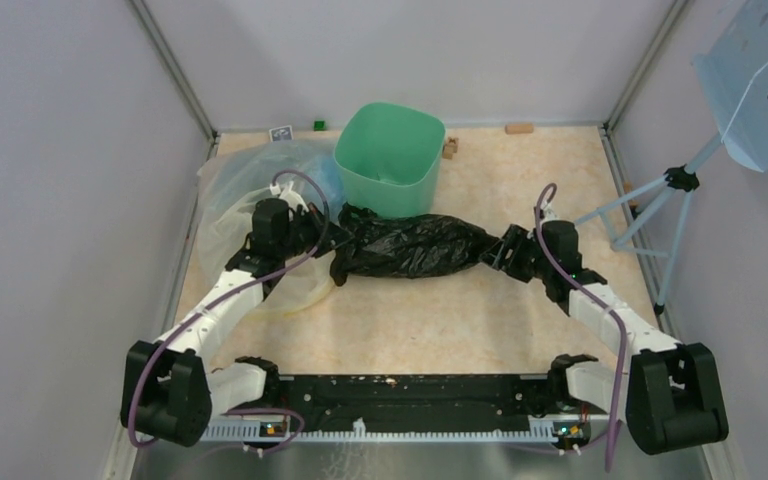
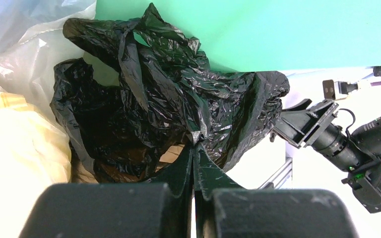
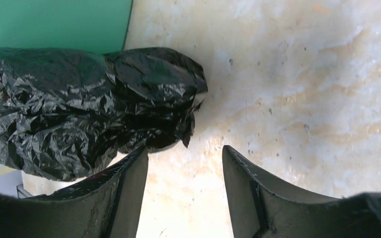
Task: Put the trash bags into the trash bin
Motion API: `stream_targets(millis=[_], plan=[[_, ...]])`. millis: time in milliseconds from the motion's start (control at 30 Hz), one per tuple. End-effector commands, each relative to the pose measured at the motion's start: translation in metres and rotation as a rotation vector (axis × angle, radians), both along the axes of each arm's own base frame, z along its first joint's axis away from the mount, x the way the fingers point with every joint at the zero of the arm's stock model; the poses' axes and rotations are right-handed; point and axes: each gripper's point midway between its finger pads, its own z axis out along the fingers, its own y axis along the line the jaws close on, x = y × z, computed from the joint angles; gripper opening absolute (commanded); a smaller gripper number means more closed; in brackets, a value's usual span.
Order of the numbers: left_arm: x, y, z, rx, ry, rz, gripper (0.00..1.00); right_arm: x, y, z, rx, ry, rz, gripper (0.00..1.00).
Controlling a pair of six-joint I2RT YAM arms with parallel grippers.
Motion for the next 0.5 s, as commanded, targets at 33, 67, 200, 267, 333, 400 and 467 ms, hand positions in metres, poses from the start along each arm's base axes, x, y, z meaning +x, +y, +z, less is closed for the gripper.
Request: stream_targets(millis=[33, 67, 200, 267, 333, 400, 467], plan=[[0.013, -0.005, 0.022, -0.023, -0.082, -0.048, 0.0, 0.031, 0.01, 0.016, 0.033, -0.117, 0.042, 0.55], [0.013, -0.005, 0.022, -0.024, -0.082, -0.051, 0.0, 0.033, 0.015, 0.017, 0.046, -0.122, 0.069, 0.54], [0.015, -0.002, 0.024, -0.021, -0.085, -0.049, 0.0, 0.043, 0.024, 0.014, 0.069, -0.116, 0.113, 0.52], [0.016, 0.0, 0.026, -0.018, -0.091, -0.043, 0.0, 0.046, 0.025, 0.013, 0.073, -0.115, 0.113, 0.42], [0.019, 0.005, 0.028, -0.012, -0.093, -0.034, 0.0, 0.049, 0.026, 0.016, 0.077, -0.115, 0.111, 0.22], [0.022, 0.012, 0.031, -0.005, -0.096, -0.019, 0.0, 0.05, 0.021, 0.016, 0.054, -0.103, 0.082, 0.01], [0.027, 0.022, 0.038, 0.004, -0.116, 0.006, 0.0, 0.049, 0.007, 0.01, -0.003, -0.056, 0.022, 0.0]])
